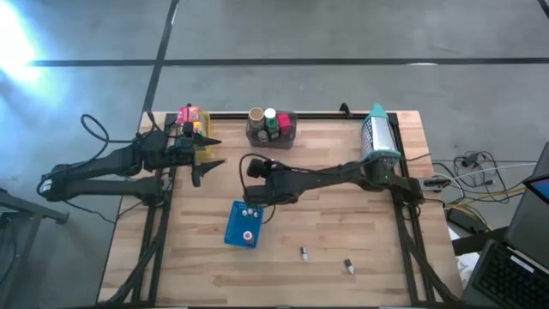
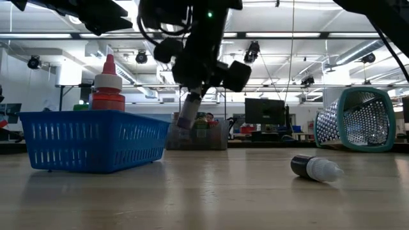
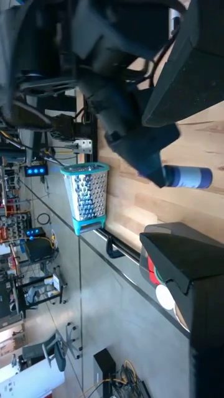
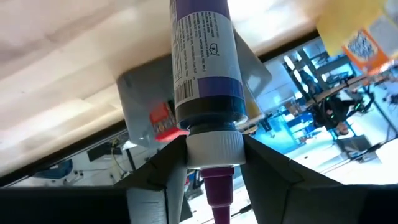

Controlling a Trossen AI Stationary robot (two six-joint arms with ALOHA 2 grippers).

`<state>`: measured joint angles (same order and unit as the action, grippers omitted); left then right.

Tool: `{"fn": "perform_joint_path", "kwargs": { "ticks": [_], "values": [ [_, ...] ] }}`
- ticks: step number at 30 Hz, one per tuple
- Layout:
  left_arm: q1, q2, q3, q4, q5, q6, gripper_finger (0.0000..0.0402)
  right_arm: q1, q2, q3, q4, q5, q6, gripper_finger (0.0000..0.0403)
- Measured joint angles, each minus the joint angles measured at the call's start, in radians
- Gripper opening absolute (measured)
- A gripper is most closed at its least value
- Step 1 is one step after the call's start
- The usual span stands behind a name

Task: Pick & Place Kitchen Items
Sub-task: Put the large purple food coloring bottle into the blue bin

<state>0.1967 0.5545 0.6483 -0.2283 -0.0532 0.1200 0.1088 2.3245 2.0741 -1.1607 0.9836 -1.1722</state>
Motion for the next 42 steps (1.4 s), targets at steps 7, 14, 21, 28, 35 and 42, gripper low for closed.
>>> {"fn": "perform_joint_path", "kwargs": {
  "ticks": [7, 14, 21, 28, 35, 42],
  "values": [
    [0.0, 0.0, 0.0, 0.0, 0.0, 0.0, 0.0296, 0.025, 0.0, -0.102, 0.083, -0.001, -0.048, 0.0112],
    [0.0, 0.0, 0.0, 0.0, 0.0, 0.0, 0.0296, 0.05, 0.0, -0.147, 0.166, -0.016, -0.117, 0.014],
    [0.0, 0.0, 0.0, 0.0, 0.0, 0.0, 0.0296, 0.056, 0.0, -0.167, 0.213, -0.069, -0.152, 0.0112],
    [0.0, 0.0, 0.0, 0.0, 0.0, 0.0, 0.0296, 0.055, 0.0, -0.168, 0.226, -0.072, -0.156, 0.0149],
    [0.0, 0.0, 0.0, 0.0, 0.0, 0.0, 0.0296, 0.055, 0.0, -0.168, 0.228, -0.077, -0.158, 0.0152],
    [0.0, 0.0, 0.0, 0.0, 0.0, 0.0, 0.0296, 0.055, 0.0, -0.168, 0.228, -0.077, -0.158, 0.0118]
  ]
}}
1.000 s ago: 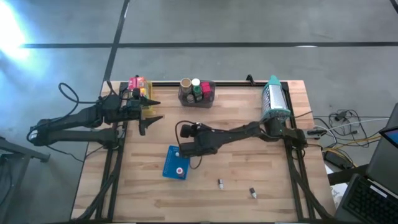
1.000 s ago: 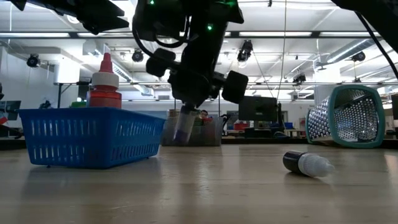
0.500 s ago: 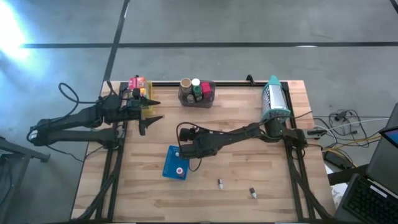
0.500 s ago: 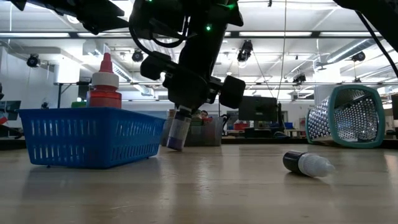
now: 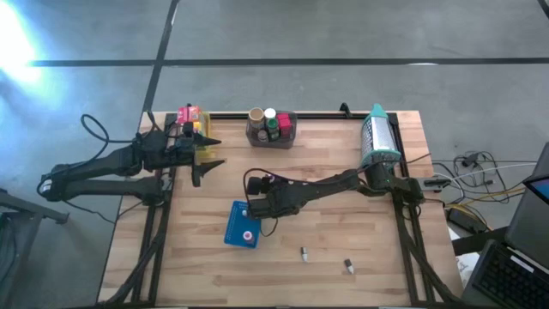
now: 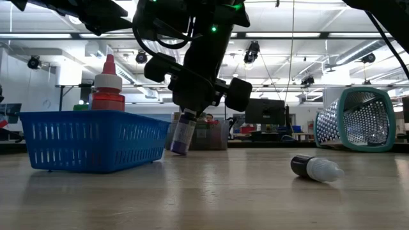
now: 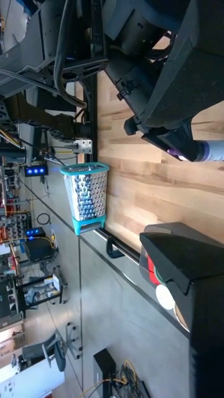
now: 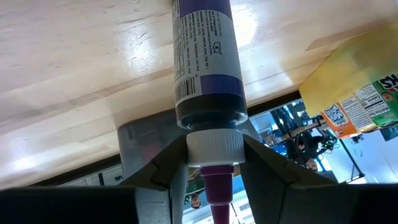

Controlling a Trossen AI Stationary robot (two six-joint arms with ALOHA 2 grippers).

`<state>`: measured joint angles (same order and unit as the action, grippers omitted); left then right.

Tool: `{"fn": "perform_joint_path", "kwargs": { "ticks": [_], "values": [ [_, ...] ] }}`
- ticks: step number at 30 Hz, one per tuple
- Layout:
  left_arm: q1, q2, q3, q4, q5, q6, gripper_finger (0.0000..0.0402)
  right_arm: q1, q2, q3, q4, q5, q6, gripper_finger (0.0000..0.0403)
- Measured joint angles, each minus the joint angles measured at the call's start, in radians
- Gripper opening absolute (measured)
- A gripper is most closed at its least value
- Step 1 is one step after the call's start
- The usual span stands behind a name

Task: Pick & Place Kitchen Items
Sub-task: Put the large purple food coloring bottle into the blue bin

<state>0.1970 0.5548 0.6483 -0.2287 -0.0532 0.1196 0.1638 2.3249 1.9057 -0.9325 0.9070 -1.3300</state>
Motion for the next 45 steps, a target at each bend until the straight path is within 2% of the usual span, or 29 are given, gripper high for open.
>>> {"fn": "perform_joint_path", "kwargs": {
  "ticks": [3, 10, 16, 27, 40, 45],
  "values": [
    [0.0, 0.0, 0.0, 0.0, 0.0, 0.0, 0.0296, 0.0, 0.0, 0.0, 0.005, 0.0, 0.0, 0.0126],
    [0.0, 0.0, 0.0, 0.0, 0.0, 0.0, 0.0296, 0.0, 0.0, 0.0, 0.04, 0.0, 0.011, 0.0182],
    [0.0, 0.0, 0.0, 0.0, 0.0, 0.0, 0.0296, 0.0, 0.0, 0.0, 0.056, 0.001, 0.009, 0.0193],
    [0.0, 0.0, 0.0, 0.0, 0.0, 0.0, 0.0296, 0.002, 0.0, 0.0, 0.134, 0.009, -0.003, 0.0162],
    [0.0, 0.0, 0.0, 0.0, 0.0, 0.0, 0.0296, 0.007, -0.004, 0.002, 0.136, 0.035, -0.002, 0.0118],
    [0.0, 0.0, 0.0, 0.0, 0.0, 0.0, 0.0296, 0.008, -0.012, 0.003, 0.137, 0.038, 0.0, 0.0114]
  ]
}}
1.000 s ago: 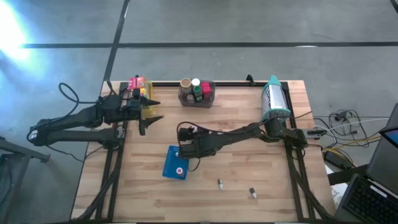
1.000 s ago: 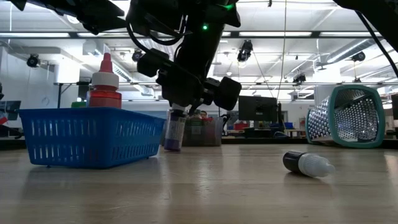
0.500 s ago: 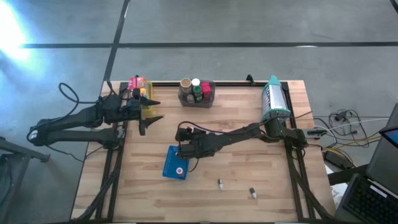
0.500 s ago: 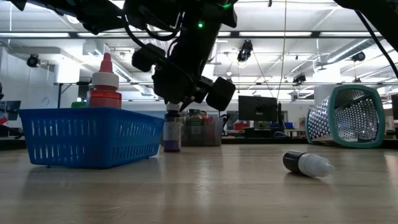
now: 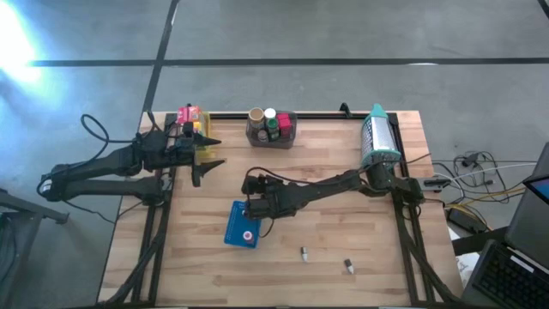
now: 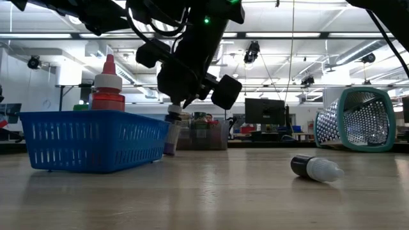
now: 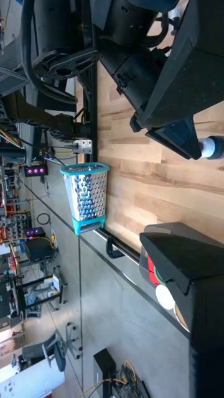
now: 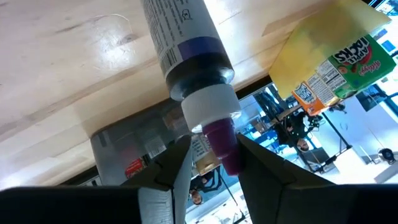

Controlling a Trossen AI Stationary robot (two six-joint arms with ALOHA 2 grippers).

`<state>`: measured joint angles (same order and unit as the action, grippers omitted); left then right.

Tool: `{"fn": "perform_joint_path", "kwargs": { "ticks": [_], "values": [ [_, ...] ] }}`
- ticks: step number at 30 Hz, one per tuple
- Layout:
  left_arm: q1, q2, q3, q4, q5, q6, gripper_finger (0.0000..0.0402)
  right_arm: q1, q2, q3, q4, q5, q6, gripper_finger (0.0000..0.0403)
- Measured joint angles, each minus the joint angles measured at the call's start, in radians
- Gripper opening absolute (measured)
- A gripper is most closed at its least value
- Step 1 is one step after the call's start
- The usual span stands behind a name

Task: Pick & Place Kitchen Items
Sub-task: Put the large purple food coloring bottle into the blue bin

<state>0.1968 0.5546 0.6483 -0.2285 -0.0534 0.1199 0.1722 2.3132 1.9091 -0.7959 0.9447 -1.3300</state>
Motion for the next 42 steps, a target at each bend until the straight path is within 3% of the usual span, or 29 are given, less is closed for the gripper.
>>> {"fn": "perform_joint_path", "kwargs": {
  "ticks": [19, 33, 42],
  "values": [
    [0.0, 0.0, 0.0, 0.0, 0.0, 0.0, 0.0296, 0.002, -0.001, 0.0, 0.026, -0.001, 0.028, 0.0166],
    [0.0, 0.0, 0.0, 0.0, 0.0, 0.0, 0.0296, 0.002, -0.001, 0.0, 0.038, 0.003, 0.042, 0.0283],
    [0.0, 0.0, 0.0, 0.0, 0.0, 0.0, 0.0296, 0.004, -0.013, 0.0, 0.1, 0.242, 0.19, 0.0305]
  ]
}}
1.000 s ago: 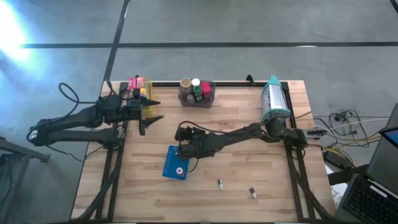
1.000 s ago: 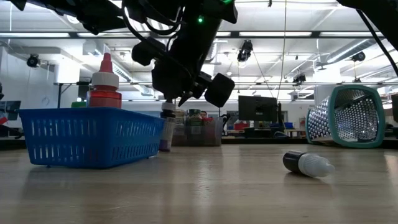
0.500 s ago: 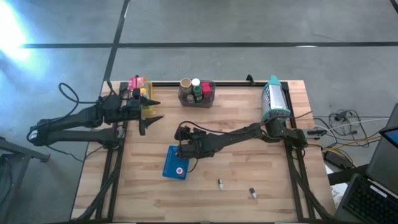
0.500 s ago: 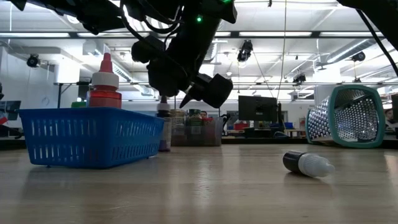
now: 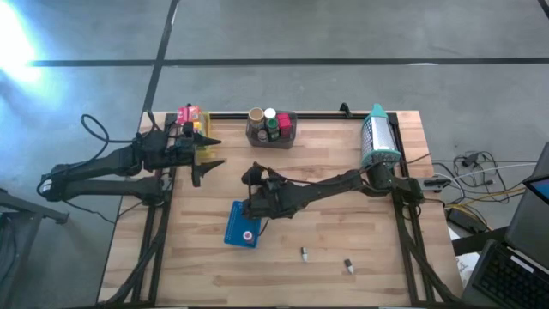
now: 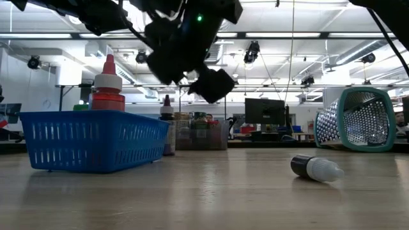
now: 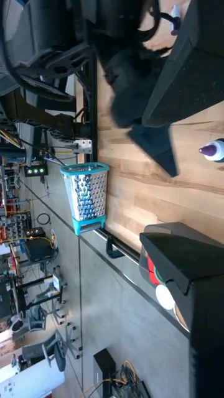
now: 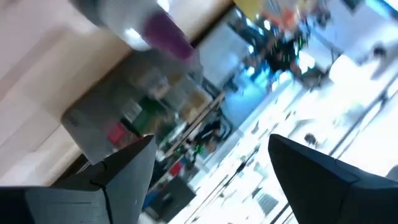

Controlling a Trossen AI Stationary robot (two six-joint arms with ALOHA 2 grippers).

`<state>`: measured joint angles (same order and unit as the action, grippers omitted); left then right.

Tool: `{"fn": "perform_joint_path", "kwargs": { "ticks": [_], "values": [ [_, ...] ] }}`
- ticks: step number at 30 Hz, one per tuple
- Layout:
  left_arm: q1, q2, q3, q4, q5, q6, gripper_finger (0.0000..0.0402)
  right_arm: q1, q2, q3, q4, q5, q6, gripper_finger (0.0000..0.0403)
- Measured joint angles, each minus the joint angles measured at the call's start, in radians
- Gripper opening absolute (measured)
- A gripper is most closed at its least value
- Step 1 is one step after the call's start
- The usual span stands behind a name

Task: Pick & Place Kitchen Items
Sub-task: Put the large purple food coloring bottle into the blue bin

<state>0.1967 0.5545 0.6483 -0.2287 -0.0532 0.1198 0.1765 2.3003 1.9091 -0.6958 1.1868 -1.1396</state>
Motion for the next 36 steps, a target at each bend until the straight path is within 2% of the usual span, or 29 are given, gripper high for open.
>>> {"fn": "perform_joint_path", "kwargs": {
  "ticks": [6, 14, 18, 23, 27, 36],
  "values": [
    [0.0, 0.0, 0.0, 0.0, 0.0, 0.0, 0.0296, -0.005, -0.097, 0.0, -0.131, 0.01, 0.28, 0.028],
    [0.0, 0.0, 0.0, 0.0, 0.0, 0.0, 0.0296, -0.017, -0.301, -0.002, -0.368, -0.088, 0.698, 0.0243],
    [0.0, 0.0, 0.0, 0.0, 0.0, 0.0, 0.0296, -0.018, -0.414, -0.006, -0.454, -0.167, 0.877, 0.0226],
    [0.0, 0.004, 0.0, -0.001, 0.0, 0.0, 0.0296, -0.018, -0.548, -0.007, -0.531, -0.314, 1.104, 0.0209],
    [0.0, 0.006, 0.0, -0.006, 0.0, 0.0, 0.0296, -0.018, -0.641, -0.012, -0.577, -0.403, 1.228, 0.0196],
    [0.0, 0.008, 0.0, -0.007, 0.0, 0.0, 0.0296, -0.017, -0.806, -0.05, -0.637, -0.437, 1.382, 0.0163]
  ]
}}
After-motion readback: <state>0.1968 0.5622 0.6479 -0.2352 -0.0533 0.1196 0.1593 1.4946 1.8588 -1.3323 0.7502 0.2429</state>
